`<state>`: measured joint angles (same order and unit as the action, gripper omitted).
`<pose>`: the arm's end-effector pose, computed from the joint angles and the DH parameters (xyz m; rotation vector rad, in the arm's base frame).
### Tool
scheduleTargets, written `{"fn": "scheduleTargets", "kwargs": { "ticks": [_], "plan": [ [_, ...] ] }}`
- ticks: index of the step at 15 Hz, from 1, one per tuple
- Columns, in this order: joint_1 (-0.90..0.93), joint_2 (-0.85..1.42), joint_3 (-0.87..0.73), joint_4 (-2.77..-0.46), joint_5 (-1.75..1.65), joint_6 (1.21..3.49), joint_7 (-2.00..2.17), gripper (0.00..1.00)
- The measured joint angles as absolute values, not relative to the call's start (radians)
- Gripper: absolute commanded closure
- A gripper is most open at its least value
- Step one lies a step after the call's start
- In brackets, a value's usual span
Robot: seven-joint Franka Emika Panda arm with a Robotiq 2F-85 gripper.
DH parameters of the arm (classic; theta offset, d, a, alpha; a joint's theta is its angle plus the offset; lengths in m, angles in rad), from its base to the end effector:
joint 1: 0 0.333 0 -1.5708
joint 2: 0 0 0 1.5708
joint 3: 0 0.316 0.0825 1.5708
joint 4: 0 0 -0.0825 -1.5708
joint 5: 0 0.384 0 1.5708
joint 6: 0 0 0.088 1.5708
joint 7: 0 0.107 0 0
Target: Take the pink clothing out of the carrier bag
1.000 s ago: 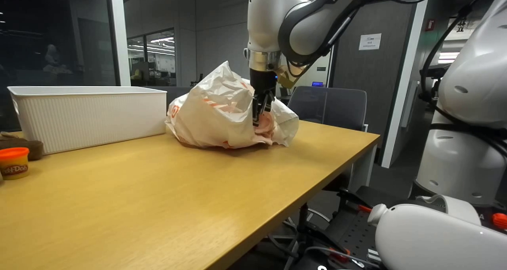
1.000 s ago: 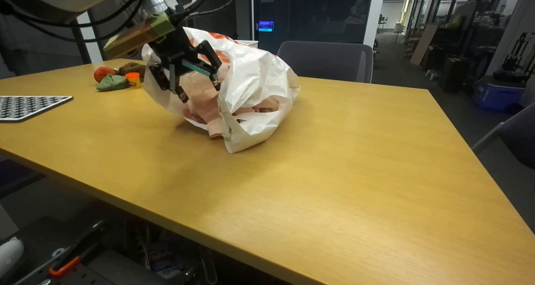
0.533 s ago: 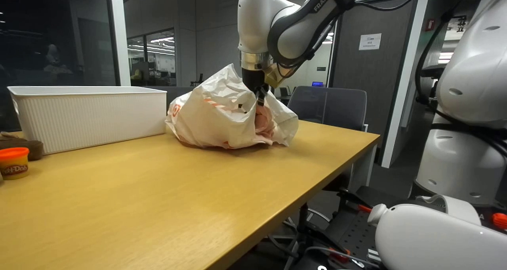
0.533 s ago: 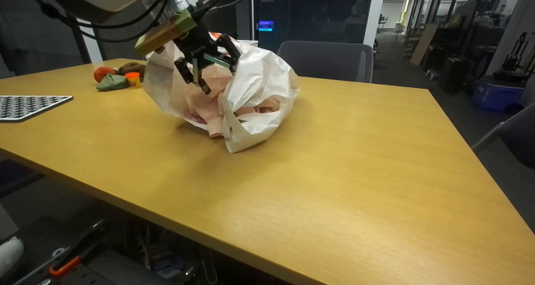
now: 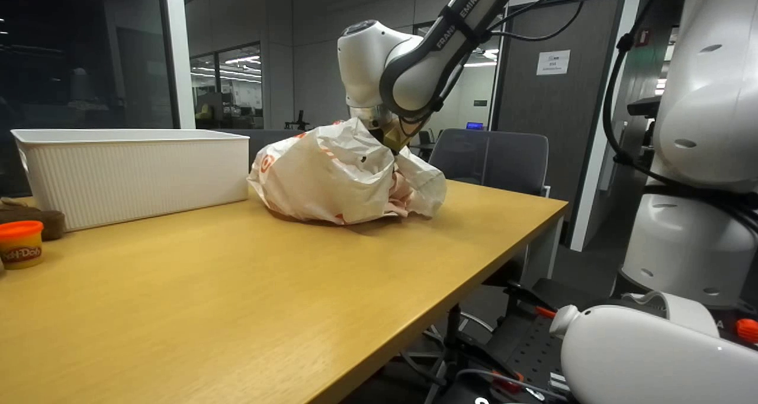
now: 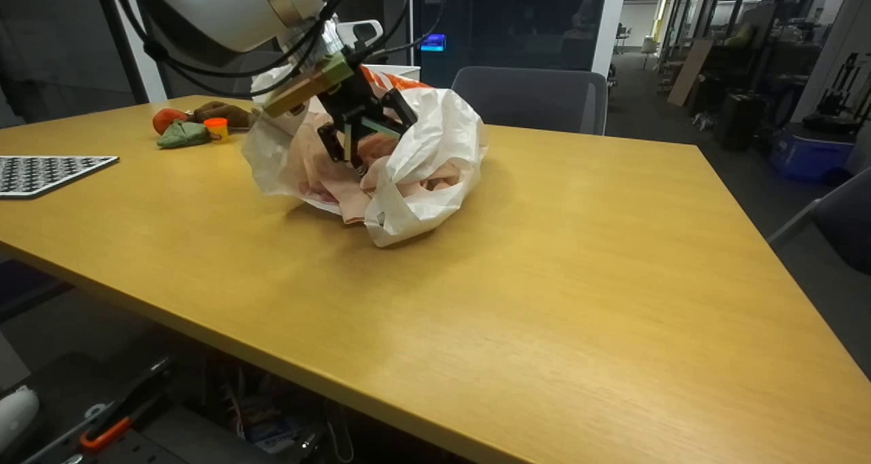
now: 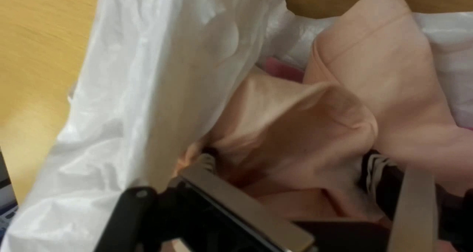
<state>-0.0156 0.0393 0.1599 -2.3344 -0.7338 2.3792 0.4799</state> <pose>0.5071 0.0668 0.3221 2.6493 0.2719 0.2166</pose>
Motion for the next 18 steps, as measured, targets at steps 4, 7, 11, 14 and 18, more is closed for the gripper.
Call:
{"fn": "scheduleTargets", "kwargs": {
  "ticks": [4,7,11,14,18],
  "plan": [
    [0.018,0.107,0.128,-2.282,-0.726,2.346,0.481,0.34],
    [0.03,0.119,0.115,-2.269,-0.69,2.342,0.478,0.58],
    [0.043,0.112,0.106,-2.266,-0.657,2.342,0.476,0.88],
    [0.049,0.108,0.101,-2.266,-0.652,2.342,0.476,1.0],
    [0.054,0.1,0.097,-2.266,-0.65,2.338,0.478,0.98]
  ]
}}
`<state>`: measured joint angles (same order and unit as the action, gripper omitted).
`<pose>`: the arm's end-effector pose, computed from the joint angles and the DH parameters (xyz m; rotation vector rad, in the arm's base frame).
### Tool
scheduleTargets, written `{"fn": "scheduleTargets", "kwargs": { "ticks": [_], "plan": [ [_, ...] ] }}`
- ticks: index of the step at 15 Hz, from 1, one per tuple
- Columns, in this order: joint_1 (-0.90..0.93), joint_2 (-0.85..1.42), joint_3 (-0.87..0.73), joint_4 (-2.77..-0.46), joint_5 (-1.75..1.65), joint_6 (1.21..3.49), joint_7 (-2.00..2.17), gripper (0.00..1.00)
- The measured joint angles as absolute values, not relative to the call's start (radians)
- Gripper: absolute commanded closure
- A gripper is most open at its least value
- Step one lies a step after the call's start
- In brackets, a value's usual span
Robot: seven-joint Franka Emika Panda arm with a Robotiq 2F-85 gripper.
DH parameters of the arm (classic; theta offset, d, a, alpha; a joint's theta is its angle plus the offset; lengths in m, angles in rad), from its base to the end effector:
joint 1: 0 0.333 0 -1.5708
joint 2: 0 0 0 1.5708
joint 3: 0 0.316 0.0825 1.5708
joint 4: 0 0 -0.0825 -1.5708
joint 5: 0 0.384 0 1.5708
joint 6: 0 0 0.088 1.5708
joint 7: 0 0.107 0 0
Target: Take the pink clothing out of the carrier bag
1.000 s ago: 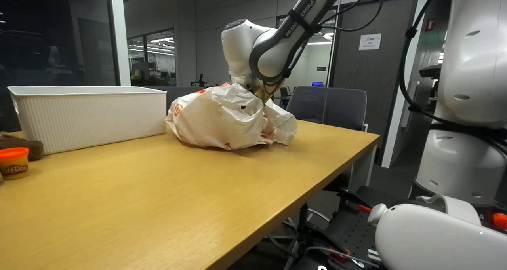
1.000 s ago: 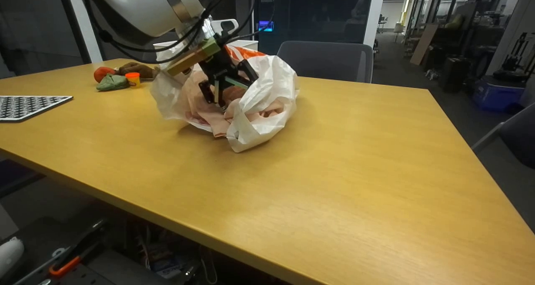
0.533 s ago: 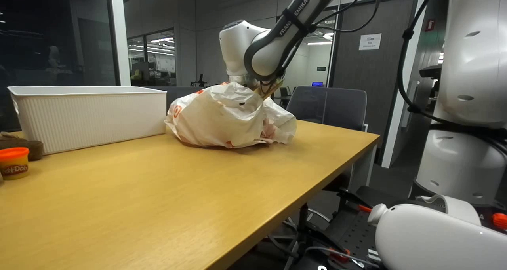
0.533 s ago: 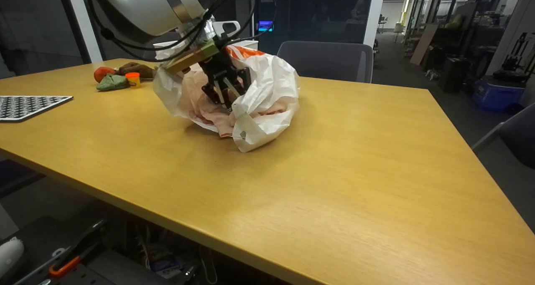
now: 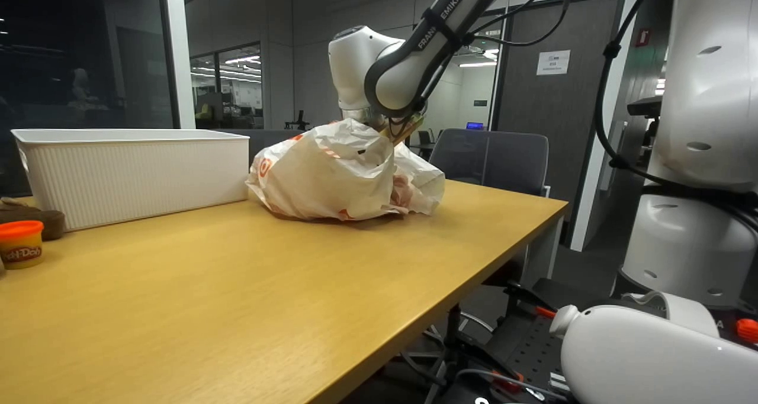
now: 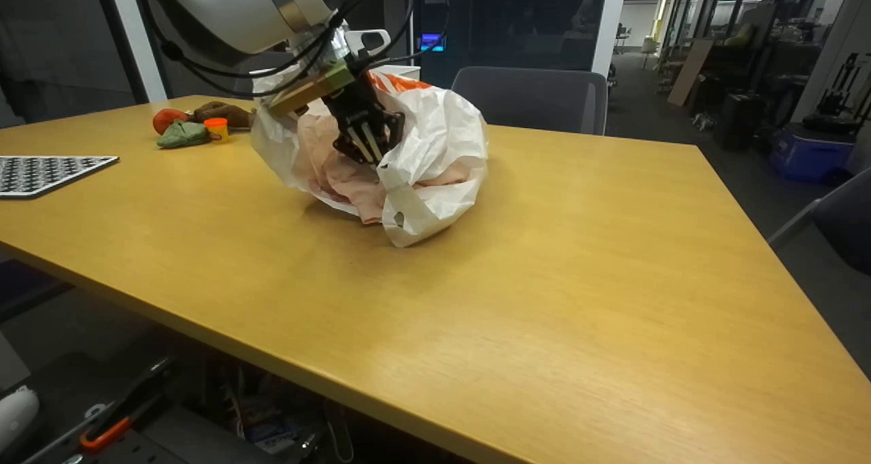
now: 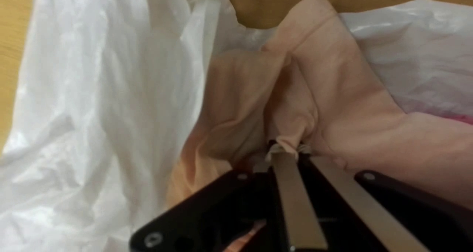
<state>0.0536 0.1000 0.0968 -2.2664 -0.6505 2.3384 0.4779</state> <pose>0.5241 0.0696 0.3156 2.6969 0.1864 0.1588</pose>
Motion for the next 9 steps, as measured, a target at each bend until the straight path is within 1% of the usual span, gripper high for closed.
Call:
{"fn": "scheduleTargets", "kwargs": {
  "ticks": [4,9],
  "plan": [
    [0.07,0.044,0.098,-2.27,-0.632,2.289,0.475,0.98],
    [0.105,-0.109,0.119,-2.284,-0.467,2.12,0.357,0.98]
  ]
}}
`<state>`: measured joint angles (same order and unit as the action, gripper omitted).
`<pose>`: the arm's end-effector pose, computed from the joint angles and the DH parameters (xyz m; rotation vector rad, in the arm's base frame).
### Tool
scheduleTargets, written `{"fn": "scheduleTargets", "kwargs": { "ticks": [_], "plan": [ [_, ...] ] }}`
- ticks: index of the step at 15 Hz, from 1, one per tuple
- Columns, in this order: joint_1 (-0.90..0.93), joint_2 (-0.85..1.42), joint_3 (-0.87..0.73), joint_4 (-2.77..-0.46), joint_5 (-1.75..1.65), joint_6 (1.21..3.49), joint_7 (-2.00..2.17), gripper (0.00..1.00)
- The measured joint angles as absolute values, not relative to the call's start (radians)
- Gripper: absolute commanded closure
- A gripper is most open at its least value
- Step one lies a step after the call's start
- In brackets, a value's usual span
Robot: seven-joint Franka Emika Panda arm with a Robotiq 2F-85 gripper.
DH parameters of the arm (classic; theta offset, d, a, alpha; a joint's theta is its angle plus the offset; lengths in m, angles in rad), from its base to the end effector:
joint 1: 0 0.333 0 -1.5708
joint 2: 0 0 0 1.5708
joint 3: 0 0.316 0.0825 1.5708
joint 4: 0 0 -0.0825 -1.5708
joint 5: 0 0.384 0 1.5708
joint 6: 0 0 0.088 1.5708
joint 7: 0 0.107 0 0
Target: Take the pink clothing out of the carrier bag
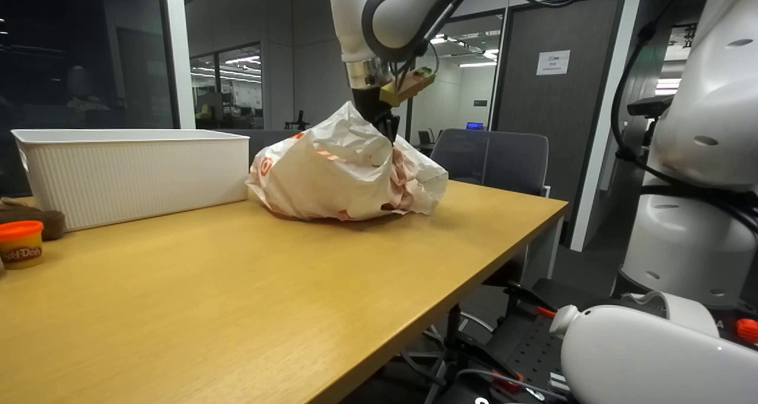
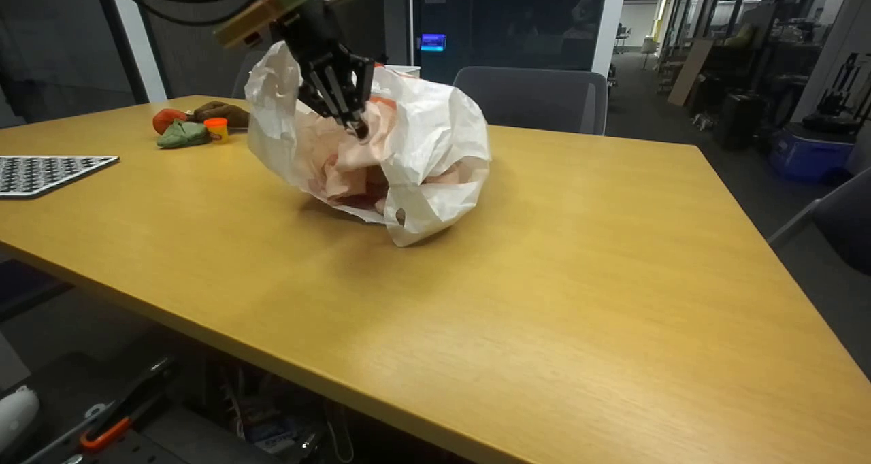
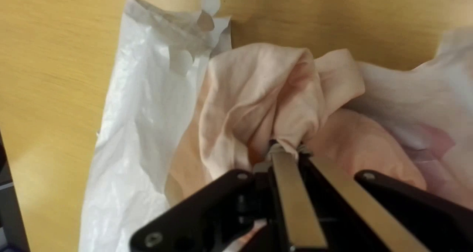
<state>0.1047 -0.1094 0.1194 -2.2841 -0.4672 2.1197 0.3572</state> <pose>0.4873 0.0906 0.3982 2.7323 0.1701 0.0855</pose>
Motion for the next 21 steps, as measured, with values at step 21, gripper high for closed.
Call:
{"fn": "scheduleTargets", "kwargs": {
  "ticks": [21],
  "plan": [
    [0.116,-0.337,0.295,-2.284,-0.499,1.327,0.584,0.98]
  ]
}}
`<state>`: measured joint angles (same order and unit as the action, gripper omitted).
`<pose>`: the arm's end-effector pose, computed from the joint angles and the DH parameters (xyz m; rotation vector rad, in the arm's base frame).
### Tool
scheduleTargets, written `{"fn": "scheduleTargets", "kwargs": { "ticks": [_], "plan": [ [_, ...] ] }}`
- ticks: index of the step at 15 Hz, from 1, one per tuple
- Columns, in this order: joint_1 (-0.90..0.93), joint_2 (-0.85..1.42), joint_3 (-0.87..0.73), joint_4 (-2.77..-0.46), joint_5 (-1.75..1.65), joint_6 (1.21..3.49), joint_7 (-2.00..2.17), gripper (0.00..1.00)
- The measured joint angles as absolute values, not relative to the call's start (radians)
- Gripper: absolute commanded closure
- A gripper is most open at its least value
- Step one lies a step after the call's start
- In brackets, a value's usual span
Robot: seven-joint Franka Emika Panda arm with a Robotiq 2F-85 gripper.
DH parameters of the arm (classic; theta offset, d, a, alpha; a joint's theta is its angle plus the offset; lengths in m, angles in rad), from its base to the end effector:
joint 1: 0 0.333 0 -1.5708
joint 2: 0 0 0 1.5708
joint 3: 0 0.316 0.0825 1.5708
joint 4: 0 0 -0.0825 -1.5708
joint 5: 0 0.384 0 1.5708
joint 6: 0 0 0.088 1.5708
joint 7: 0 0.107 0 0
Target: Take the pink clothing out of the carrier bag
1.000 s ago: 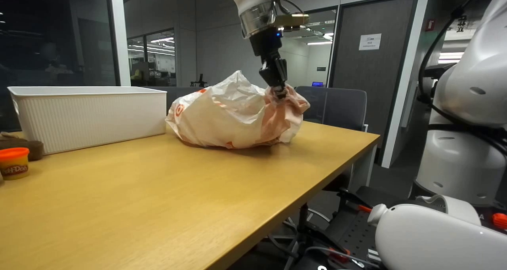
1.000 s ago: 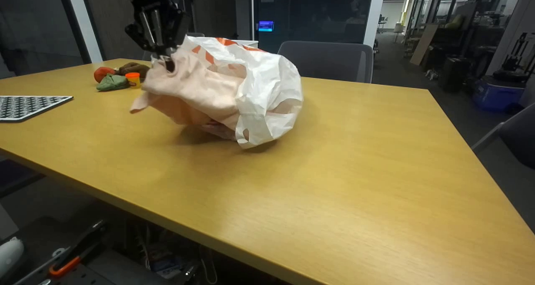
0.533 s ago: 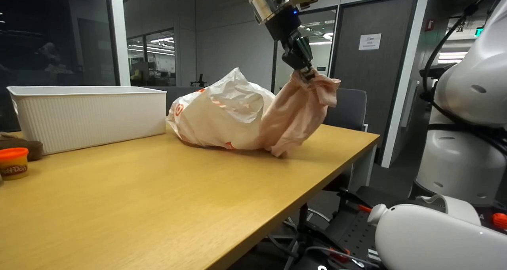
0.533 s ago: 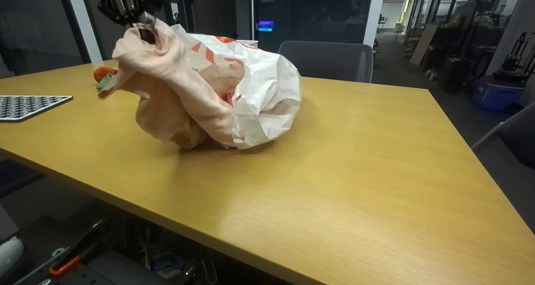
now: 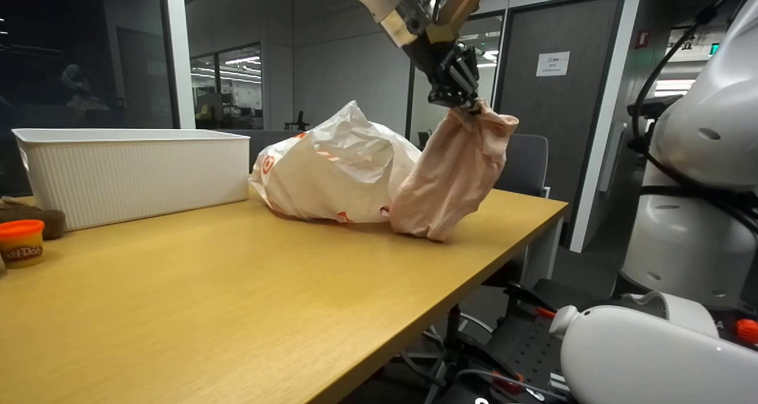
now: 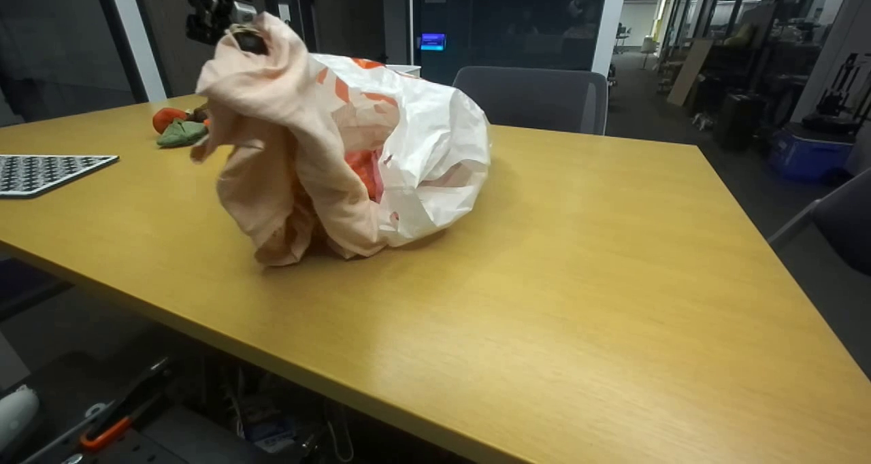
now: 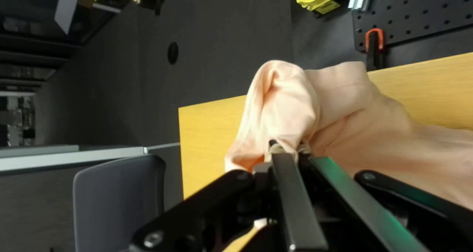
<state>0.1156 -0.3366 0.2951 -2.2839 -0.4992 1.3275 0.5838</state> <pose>0.3668 0.1021 0.4701 2.2892 -0.2076 -0.3299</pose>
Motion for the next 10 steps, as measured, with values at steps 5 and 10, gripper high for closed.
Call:
{"fn": "scheduleTargets", "kwargs": {
  "ticks": [5,10],
  "plan": [
    [0.049,-0.317,0.181,-2.305,-0.548,1.407,0.641,0.98],
    [-0.007,-0.264,0.131,-2.304,-0.716,1.452,0.738,0.98]
  ]
}}
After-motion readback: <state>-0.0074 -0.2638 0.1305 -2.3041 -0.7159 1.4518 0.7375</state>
